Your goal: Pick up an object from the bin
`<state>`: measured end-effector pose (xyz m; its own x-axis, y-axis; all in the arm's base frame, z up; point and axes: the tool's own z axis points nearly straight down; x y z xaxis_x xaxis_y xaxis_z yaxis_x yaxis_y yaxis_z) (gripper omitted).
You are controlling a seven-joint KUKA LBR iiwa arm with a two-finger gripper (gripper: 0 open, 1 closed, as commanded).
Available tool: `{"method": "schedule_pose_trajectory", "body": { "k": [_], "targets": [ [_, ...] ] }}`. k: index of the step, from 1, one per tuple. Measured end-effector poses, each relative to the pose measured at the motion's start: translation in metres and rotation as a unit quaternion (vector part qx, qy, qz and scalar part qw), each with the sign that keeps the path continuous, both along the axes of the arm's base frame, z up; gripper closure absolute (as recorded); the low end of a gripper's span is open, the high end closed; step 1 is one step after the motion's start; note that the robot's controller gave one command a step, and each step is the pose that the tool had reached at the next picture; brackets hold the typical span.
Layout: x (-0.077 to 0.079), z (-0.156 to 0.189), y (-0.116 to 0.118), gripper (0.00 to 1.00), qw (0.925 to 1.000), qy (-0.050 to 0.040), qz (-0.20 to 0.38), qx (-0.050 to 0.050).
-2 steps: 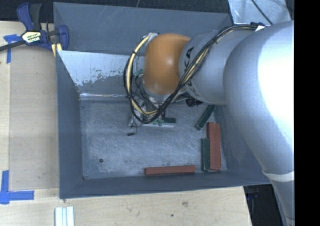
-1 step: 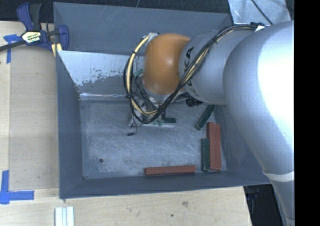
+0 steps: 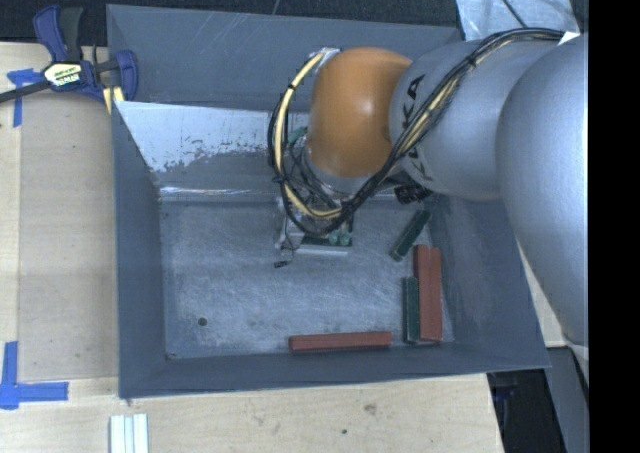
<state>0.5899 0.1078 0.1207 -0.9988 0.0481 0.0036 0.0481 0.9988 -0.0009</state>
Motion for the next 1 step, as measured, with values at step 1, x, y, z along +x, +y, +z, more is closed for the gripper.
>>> {"method": "schedule_pose_trajectory", "body": {
  "k": [1],
  "targets": [
    [0.0034, 0.0082, -0.0275, 1.00, 0.9999, -0.0098, 0.005, 0.001]
  ]
}}
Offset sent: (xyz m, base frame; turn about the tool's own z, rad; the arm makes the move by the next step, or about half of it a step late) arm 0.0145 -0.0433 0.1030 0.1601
